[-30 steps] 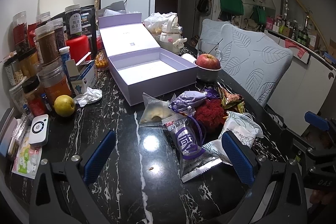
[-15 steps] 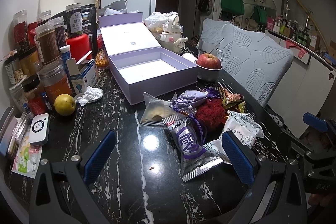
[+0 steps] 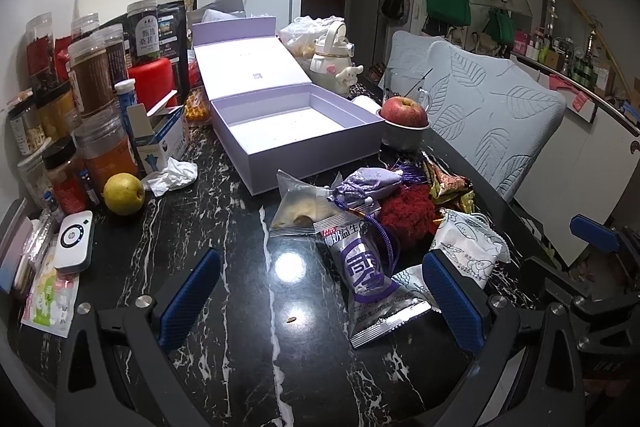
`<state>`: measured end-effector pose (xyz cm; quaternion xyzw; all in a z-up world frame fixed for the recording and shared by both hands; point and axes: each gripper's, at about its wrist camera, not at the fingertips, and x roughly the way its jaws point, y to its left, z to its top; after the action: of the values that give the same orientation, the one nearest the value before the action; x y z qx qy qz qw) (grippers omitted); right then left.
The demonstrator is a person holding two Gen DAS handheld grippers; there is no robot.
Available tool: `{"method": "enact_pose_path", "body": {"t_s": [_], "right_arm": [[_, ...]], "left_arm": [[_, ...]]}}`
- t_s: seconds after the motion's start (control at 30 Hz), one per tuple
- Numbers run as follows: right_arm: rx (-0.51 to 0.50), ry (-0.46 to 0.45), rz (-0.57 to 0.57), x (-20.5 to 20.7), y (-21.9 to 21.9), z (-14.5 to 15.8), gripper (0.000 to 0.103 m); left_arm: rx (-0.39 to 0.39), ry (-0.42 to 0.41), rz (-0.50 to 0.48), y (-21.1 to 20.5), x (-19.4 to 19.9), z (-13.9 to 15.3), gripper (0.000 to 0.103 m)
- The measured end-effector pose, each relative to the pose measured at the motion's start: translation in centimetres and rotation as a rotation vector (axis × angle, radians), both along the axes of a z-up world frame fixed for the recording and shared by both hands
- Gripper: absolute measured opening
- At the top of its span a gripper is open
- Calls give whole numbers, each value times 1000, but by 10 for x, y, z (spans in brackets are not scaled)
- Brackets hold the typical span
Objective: Organize soft objects
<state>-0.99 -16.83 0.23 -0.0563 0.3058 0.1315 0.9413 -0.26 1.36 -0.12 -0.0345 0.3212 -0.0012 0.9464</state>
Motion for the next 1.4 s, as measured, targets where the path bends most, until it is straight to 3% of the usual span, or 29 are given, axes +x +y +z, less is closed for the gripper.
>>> {"method": "enact_pose_path", "body": {"t_s": [0.5, 0.73, 0.9, 1.07, 1.23, 1.4], "right_arm": [[63, 150, 10, 42, 12, -39, 103], [9, 180, 4, 61, 29, -59, 103], [7, 213, 36, 68, 29, -72, 103], [85, 223, 102, 68, 17, -69, 85], [74, 205, 151, 62, 11, -67, 79], [119, 250, 203, 59, -4, -66, 79]], "left_arm": [[-12, 70, -16, 18, 20, -27, 103], [1, 77, 1, 26, 29, -31, 103], [-38, 97, -22, 25, 40, -35, 103], [-21, 118, -52, 13, 52, -41, 103], [-2, 155, -71, 3, 66, -49, 103], [-20, 206, -65, 2, 77, -57, 103]]}}
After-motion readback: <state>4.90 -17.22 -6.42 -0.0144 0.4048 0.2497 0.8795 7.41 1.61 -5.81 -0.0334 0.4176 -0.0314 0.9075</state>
